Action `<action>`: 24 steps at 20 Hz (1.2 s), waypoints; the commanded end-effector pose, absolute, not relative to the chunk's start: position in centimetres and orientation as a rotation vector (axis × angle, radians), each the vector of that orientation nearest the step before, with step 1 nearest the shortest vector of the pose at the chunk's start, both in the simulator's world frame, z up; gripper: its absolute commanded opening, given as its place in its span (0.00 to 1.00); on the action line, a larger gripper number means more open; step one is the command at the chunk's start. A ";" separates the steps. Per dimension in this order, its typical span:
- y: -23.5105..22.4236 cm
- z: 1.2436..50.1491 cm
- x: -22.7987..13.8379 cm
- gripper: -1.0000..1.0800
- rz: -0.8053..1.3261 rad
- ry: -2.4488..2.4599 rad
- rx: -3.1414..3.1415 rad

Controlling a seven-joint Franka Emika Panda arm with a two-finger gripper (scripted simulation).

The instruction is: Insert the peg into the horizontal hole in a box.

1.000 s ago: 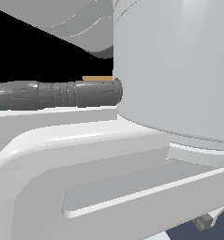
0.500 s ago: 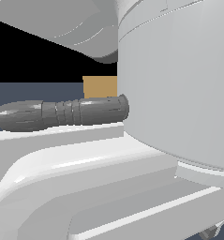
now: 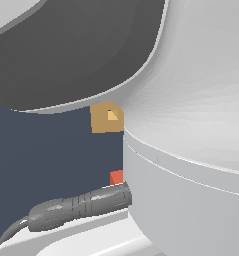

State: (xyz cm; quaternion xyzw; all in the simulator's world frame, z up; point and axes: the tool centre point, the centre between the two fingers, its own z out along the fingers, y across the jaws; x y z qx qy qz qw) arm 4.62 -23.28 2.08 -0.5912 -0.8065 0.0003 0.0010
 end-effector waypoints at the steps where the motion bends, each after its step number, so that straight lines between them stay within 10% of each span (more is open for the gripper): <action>1: -23.3 1.8 4.8 0.96 0.000 -2.534 -1.857; 3: -23.3 1.9 4.8 0.96 0.000 -2.534 -1.857; 4: -23.3 1.9 4.8 0.00 0.000 -2.534 -1.857; 24: -21.1 2.3 4.3 0.00 0.000 -2.526 -1.866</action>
